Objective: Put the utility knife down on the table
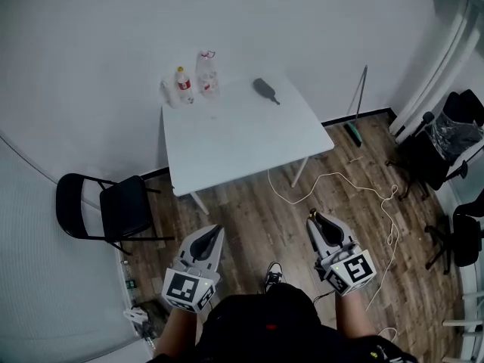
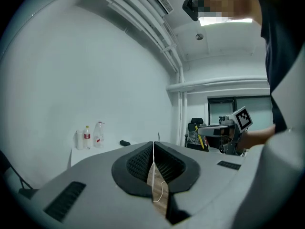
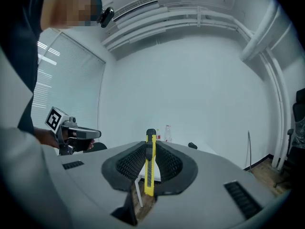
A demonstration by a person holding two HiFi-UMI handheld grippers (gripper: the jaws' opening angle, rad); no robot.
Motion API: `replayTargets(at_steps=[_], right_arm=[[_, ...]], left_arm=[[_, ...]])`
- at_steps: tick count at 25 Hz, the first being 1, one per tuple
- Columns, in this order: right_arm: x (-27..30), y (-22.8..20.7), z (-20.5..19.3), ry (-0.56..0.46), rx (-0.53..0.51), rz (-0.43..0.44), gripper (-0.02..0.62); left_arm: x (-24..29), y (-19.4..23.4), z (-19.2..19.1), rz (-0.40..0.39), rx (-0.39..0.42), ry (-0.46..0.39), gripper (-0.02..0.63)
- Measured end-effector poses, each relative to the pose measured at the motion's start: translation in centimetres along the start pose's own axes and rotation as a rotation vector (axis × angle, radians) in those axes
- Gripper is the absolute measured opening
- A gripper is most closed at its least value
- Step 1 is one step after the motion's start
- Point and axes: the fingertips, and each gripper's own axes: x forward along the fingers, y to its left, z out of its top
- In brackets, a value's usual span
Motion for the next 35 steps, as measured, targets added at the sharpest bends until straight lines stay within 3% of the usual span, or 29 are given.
replayTargets(at_steps=[7,14,21,29,35], right_arm=[[3.5,-7.5,0.8,-0.026,0.04,0.061,0.075],[4.8,-14.5,-0.3,-0.001,0.059,0.065,0.075],[6.7,-17.6,-1.8,0.025,0.098,0.067,0.075],[11.6,-20.8,-1.5,0.042,0.07,0.029,0.075],[18.5,-22.3,-0.1,0.041,0.04,0.005,0.075]], left_arm=[[7.2,0.0,1.0,0.068,-0.011,0.081,0.025],[12.6,-0.7,1.7,0.099,-0.002,0.04,0.025],[16.5,0.0,1.7,0.091,-0.005,0.059,0.023],[21.8,4.6,1.3,0.056,-0.018,0.058,0.023],[25.8,11.0,2.6,0.032,-0.008,0.035,0.023]])
